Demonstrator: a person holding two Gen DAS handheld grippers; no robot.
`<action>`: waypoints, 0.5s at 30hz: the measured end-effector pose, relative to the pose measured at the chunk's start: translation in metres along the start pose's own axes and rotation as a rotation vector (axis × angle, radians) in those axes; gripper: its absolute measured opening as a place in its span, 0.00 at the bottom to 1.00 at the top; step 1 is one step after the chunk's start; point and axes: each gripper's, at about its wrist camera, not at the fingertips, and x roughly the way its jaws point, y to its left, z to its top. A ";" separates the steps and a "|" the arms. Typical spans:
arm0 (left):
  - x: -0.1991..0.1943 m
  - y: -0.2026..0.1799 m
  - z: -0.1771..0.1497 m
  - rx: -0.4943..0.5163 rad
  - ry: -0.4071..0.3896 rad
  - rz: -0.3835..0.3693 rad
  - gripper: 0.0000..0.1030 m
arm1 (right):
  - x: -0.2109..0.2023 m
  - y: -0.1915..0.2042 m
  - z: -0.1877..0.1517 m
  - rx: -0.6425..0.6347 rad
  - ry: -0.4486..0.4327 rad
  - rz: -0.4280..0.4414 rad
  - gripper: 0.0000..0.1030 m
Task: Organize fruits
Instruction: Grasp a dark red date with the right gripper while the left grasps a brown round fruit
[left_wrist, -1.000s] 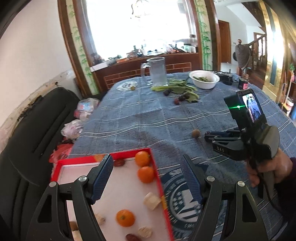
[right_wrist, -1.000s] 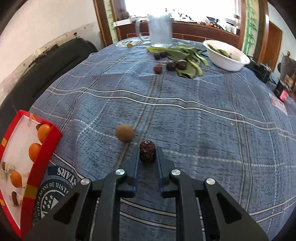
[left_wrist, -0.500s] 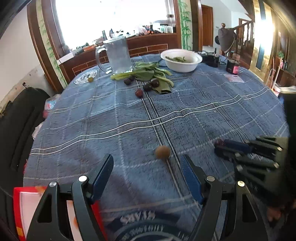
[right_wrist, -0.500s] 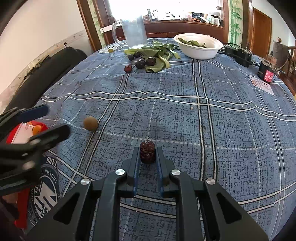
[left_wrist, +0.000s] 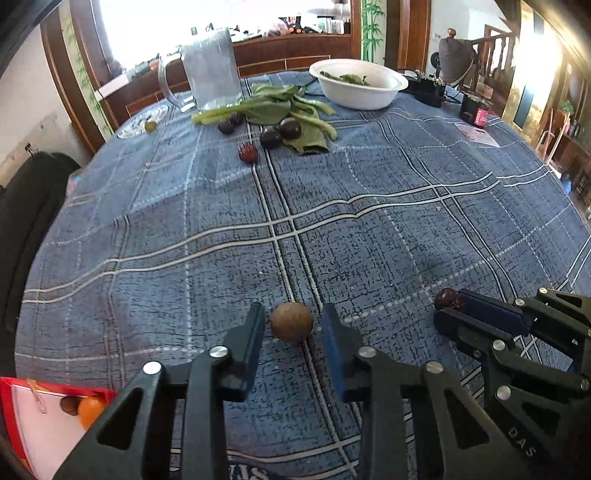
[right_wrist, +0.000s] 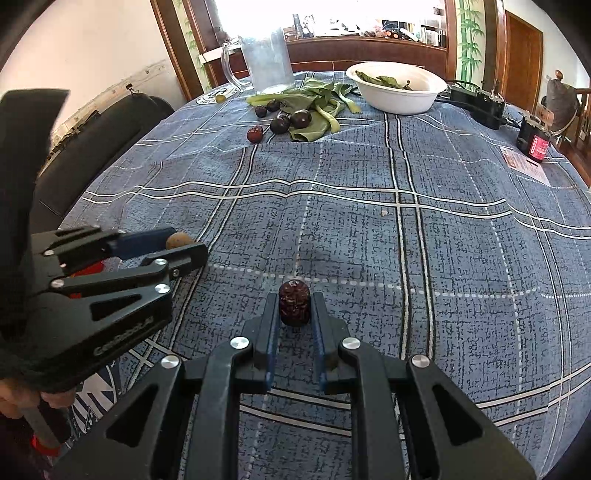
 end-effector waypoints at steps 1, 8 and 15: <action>0.000 -0.001 0.001 -0.003 -0.001 -0.008 0.21 | 0.000 0.000 0.000 -0.002 -0.001 -0.002 0.18; -0.004 -0.006 0.001 0.006 -0.011 -0.036 0.20 | -0.001 0.001 0.000 -0.011 -0.012 -0.006 0.18; -0.058 -0.011 -0.015 0.002 -0.118 -0.009 0.20 | -0.022 0.004 0.002 -0.020 -0.128 0.015 0.18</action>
